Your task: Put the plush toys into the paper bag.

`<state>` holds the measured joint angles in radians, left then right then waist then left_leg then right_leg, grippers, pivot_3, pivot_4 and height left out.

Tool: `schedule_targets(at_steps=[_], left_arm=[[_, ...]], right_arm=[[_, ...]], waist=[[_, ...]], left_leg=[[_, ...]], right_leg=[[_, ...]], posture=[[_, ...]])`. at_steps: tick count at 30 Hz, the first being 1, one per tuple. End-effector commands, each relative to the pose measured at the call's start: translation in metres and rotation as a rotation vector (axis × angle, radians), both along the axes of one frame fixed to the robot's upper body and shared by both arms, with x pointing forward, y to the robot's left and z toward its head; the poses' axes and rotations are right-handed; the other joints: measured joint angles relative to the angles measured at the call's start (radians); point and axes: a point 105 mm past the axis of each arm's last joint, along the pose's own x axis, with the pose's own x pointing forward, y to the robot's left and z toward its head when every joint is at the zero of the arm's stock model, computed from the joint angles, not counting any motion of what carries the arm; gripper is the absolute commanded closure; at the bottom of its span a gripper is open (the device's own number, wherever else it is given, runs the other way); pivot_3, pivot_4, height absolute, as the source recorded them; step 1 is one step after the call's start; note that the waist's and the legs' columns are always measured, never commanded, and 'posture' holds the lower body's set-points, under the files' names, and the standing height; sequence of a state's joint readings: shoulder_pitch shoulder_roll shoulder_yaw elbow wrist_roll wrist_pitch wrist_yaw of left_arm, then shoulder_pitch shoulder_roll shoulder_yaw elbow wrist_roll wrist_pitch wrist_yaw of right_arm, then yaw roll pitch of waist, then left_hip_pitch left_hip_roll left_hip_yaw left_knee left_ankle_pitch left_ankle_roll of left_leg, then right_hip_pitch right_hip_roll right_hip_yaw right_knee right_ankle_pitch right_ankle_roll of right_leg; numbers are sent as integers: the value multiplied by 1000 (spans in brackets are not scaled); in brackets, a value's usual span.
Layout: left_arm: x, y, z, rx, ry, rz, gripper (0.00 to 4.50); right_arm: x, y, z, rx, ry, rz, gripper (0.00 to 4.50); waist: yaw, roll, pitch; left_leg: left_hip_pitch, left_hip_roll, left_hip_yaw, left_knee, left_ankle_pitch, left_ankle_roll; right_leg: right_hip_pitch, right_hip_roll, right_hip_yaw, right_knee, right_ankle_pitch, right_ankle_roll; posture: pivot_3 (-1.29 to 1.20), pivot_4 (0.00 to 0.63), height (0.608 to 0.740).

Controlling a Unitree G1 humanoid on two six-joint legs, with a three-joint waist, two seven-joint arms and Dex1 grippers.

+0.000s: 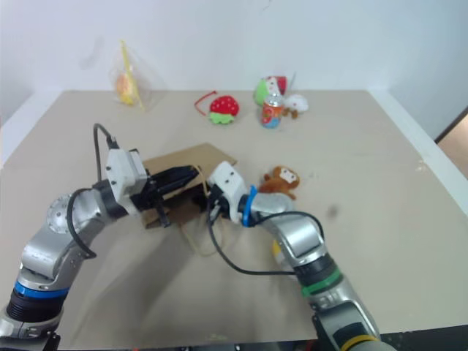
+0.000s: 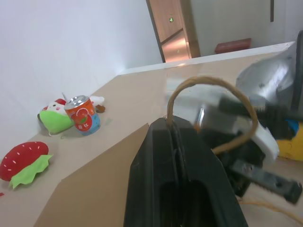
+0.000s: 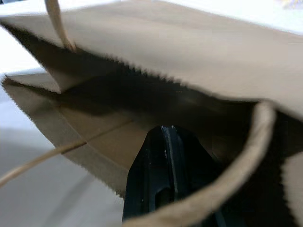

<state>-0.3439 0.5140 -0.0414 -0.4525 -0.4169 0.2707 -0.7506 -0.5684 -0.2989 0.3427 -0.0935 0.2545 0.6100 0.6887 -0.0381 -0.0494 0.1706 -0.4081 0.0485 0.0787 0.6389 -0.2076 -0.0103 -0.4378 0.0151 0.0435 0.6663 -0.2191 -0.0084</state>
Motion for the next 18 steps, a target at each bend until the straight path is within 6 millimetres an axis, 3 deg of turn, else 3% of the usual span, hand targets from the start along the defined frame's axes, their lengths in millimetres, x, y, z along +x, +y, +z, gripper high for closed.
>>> schedule_targets(at_steps=[1, 8, 18], left_arm=[[-1, -1, 12, -18, -51, 9, 4500], [1, 1, 26, -48, -117, 40, 4500], [-11, -3, 62, -83, -240, -8, 4500]], right_arm=[[7, 4, -17, -65, 6, -20, 4400], [7, -7, -54, -169, 77, -59, 4400], [10, -11, -47, -158, 42, -83, 4400]], waist=[[0, 0, 0], [0, -1, -1], [0, -2, -2]], left_leg=[[0, 0, 0, 0, 0, 0], [0, 0, 0, 0, 0, 0], [2, -1, 0, 0, 0, 0]], right_leg=[[0, 0, 0, 0, 0, 0], [1, 0, 0, 0, 0, 0], [2, 1, 0, 0, 0, 1]], posture=[[0, 150, 740], [0, 150, 740], [0, 150, 740]])
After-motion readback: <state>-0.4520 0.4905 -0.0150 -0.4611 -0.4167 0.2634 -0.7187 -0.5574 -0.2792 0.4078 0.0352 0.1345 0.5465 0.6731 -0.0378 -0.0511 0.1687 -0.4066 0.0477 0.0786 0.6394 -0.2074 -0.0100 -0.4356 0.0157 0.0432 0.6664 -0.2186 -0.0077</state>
